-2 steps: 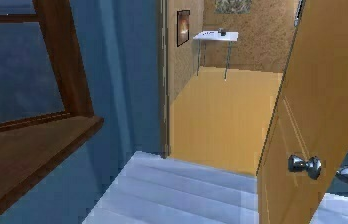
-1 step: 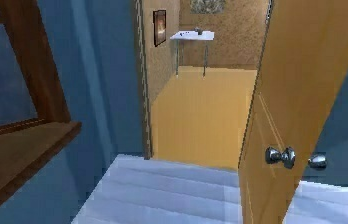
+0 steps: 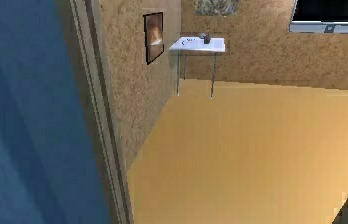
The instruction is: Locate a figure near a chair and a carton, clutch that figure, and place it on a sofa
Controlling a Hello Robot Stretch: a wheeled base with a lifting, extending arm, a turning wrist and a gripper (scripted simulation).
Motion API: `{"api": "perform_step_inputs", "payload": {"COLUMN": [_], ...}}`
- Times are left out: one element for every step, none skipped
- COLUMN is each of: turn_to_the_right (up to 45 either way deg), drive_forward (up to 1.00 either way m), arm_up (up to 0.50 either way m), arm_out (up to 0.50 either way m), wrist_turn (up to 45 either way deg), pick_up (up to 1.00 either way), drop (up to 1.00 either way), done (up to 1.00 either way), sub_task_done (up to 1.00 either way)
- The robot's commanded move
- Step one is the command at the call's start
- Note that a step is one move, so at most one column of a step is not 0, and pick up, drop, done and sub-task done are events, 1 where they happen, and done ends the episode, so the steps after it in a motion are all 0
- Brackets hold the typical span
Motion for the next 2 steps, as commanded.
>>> {"api": "perform_step_inputs", "payload": {"turn_to_the_right": [27.0, 0.0], "drive_forward": [0.0, 0.05], "arm_up": [0.0, 0.0], "arm_out": [0.0, 0.0], "wrist_turn": [0.0, 0.0], "pick_up": [0.0, 0.0], "drop": [0.0, 0.0], "done": [0.0, 0.0], "sub_task_done": [0.0, 0.0]}}
